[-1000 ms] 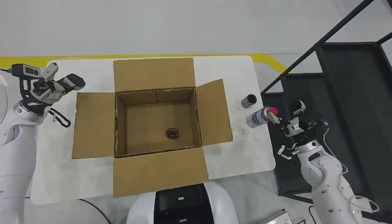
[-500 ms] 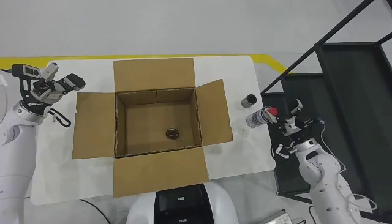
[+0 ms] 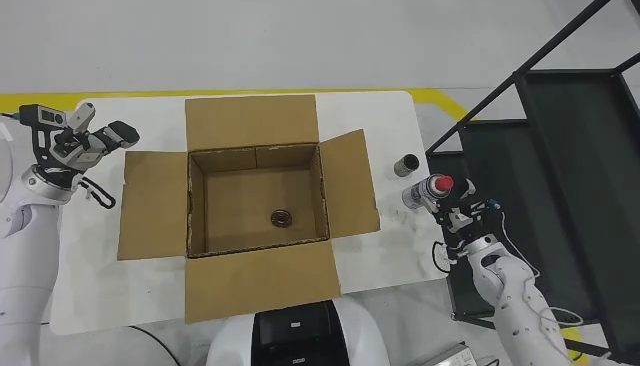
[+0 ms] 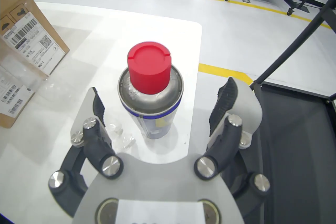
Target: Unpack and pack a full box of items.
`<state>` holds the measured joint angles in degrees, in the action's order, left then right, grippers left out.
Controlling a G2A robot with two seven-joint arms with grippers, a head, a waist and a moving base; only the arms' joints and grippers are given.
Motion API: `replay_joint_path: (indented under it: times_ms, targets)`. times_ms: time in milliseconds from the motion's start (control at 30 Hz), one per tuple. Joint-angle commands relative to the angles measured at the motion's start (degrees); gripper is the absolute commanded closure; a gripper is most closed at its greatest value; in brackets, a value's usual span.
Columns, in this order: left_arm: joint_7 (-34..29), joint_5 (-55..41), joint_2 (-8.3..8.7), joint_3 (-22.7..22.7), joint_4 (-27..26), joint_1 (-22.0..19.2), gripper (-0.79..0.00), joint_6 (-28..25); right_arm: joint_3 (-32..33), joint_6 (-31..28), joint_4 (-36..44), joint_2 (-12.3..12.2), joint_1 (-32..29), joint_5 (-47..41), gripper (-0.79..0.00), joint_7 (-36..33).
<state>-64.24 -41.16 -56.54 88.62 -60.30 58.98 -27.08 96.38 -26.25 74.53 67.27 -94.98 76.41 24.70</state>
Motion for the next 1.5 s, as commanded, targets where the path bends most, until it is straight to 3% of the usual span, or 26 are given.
replay_joint_path:
  times_ms: [0, 400, 600, 633, 667, 733, 1167, 1333, 1467]
  targets:
    - [0.0, 0.0, 0.0, 0.0, 0.0, 0.0, -0.785, 0.0, -0.58, -0.21, -1.67, 0.02, 0.92, 0.42, -0.785, 0.8]
    - [0.0, 0.0, 0.0, 0.0, 0.0, 0.0, -0.785, 0.0, -6.74, -2.04, -16.47, 0.61, 10.68, 3.09, -0.785, 5.97]
    - [0.0, 0.0, 0.0, 0.0, 0.0, 0.0, -0.785, 0.0, -7.77, -2.57, -20.56, 0.6, 12.66, 3.78, -0.785, 9.33]
    - [0.0, 0.0, 0.0, 0.0, 0.0, 0.0, -0.785, 0.0, -7.83, -2.9, -20.86, 0.55, 12.81, 3.88, -0.628, 9.73]
    - [0.0, 0.0, 0.0, 0.0, 0.0, 0.0, -0.785, 0.0, -7.87, -3.15, -21.13, 0.5, 12.95, 4.0, -0.329, 10.14]
    - [0.0, 0.0, 0.0, 0.0, 0.0, 0.0, -0.785, 0.0, -7.96, -3.6, -21.7, 0.43, 13.28, 4.04, 0.0, 10.75]
    - [0.0, 0.0, 0.0, 0.0, 0.0, 0.0, -0.785, 0.0, -9.32, -6.56, -23.52, 0.22, 15.05, 3.74, 0.0, 14.34]
    - [0.0, 0.0, 0.0, 0.0, 0.0, 0.0, -0.785, 0.0, -7.33, -9.66, -18.58, -0.69, 12.15, 3.94, 0.0, 18.16]
    - [0.0, 0.0, 0.0, 0.0, 0.0, 0.0, -0.785, 0.0, -3.57, -12.83, -9.72, -1.82, 7.4, 3.83, 0.0, 20.73]
